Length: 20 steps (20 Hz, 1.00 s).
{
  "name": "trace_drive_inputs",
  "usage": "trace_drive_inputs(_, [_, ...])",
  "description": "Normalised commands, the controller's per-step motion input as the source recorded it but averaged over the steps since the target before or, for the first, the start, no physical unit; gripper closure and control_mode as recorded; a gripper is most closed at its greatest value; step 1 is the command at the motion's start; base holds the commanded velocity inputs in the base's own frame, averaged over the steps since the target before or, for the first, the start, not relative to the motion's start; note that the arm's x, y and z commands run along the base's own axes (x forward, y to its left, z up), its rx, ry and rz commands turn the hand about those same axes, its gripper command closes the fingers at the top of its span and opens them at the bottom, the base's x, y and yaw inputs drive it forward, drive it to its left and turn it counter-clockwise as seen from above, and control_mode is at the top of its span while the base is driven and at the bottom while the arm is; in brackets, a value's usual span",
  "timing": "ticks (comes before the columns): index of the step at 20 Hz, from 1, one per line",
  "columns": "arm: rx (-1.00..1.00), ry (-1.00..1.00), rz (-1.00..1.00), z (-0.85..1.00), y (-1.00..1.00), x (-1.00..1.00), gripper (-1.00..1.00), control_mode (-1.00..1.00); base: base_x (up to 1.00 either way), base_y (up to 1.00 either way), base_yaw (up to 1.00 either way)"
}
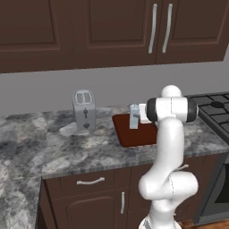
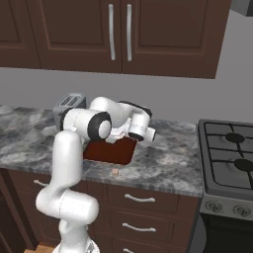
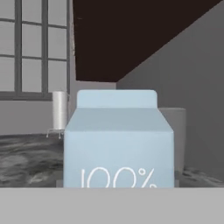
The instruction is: Take out the milk from the fridge and place it on the tray on the counter. Then take the sugar cube near the tray and place it in the tray.
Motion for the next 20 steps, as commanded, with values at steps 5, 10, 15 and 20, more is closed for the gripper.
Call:
trace_drive_inputs(5, [0.00, 0.00, 0.03, -0.16, 0.00, 0.45, 1.00, -1.00, 0.00, 0.00, 0.00])
trace_drive_inputs(10, [0.00, 0.00, 0.01, -0.34, 0.00, 0.26, 1.00, -1.00, 0.00, 0.00, 0.00])
trace_drive_inputs(15, [0.00, -0.01, 0.00, -0.27, 0.04, 0.04, -1.00, -1.00, 0.00, 0.00, 0.00])
trace_drive_inputs(20, [0.00, -0.03, 0.00, 0.00, 0.00, 0.00, -1.00, -1.00, 0.00, 0.00, 0.00])
